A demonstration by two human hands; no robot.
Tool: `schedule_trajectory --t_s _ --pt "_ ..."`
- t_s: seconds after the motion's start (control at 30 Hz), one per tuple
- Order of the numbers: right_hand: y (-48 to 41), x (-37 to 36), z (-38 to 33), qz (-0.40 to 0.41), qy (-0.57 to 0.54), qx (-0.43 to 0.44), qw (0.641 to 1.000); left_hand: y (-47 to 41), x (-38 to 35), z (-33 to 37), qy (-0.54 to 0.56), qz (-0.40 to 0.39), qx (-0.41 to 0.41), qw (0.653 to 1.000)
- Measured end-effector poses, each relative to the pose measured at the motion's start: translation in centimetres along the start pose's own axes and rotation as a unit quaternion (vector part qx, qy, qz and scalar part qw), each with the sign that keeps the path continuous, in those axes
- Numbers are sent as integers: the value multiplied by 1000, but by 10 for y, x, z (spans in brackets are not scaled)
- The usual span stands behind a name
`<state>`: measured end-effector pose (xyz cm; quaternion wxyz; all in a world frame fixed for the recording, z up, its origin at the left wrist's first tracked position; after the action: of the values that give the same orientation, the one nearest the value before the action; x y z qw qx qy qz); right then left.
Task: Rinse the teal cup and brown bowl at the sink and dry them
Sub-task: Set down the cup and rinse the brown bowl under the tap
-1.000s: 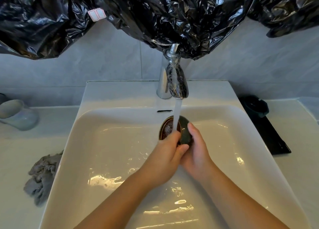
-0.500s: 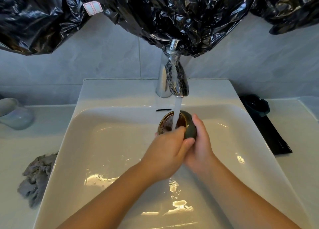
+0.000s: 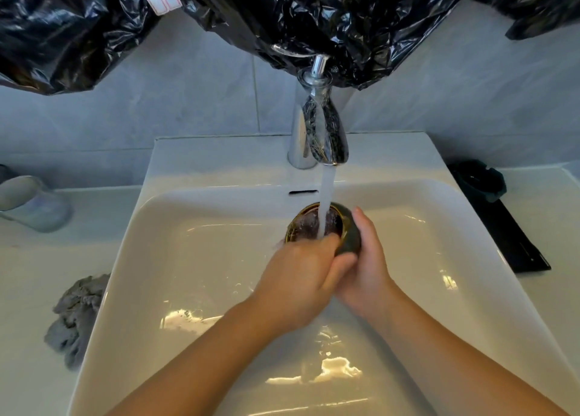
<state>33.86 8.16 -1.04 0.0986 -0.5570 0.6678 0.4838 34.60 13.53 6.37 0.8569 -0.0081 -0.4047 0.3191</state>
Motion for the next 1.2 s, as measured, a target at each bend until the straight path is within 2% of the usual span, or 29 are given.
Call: schedule_trajectory --t_s 0.07,0.2,0.23,0.3,0.33,0.47,0.57,0.6,0.67,0.73,0.8,0.9,0.93,1.0,1.03,1.07,1.13,1.2 --pt "-3 6 2 24 -17 2 1000 -4 -6 2 45 9 28 999" --pt "4 0 -4 -6 -15 -20 1000 -2 -8 6 -51 -49 -65 995" --pt "5 1 -4 -9 -6 -9 1000 1 -10 0 -14 -49 -36 998" --pt "0 8 -3 12 9 20 1000 2 -7 3 56 0 6 998" --pt "1 11 -2 34 6 16 999 0 -10 8 61 6 5 998" --pt "5 2 1 3 -42 -36 998 1 0 12 -43 4 -51 998" --pt "6 -1 6 14 -19 16 1000 2 4 -1 57 60 45 996" --pt "6 0 7 25 -15 23 999 -1 2 1 65 68 53 994" --pt "6 -9 5 3 -36 -5 999 -5 5 9 -16 48 -24 998" --pt "3 -4 7 3 -66 -61 996 -3 0 11 -147 -21 -113 982" --pt "3 0 7 10 -65 -70 995 3 -3 5 -149 -36 -107 982" --pt "1 8 7 35 -34 -40 998 0 -3 6 -58 -16 -42 997" --pt "2 7 6 34 -33 -37 998 0 -7 5 -61 -36 -62 996" --pt "2 7 5 27 -46 -43 998 7 -10 -3 -197 -92 -122 968" --pt "2 7 5 29 -49 -42 997 9 -9 -11 -266 -113 -122 949" --pt "2 6 5 29 -42 -39 998 11 -8 -17 -287 -129 -108 943" --pt "0 7 7 38 -21 -38 998 13 -11 -12 -235 -135 -104 957" --pt "3 5 5 39 -13 -36 998 13 -10 0 -105 -101 -120 982"
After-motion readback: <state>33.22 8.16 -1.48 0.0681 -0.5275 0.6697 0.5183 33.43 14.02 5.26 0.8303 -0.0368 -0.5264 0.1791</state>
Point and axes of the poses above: each hand's wrist, its own y-axis away from the middle knuckle, its own x-axis out of the back of the hand, z = x × y, the point moved 10 cm from there along -y, towards the middle knuckle, and after that the axes turned 13 degrees about -x, right-handed, at the moved point
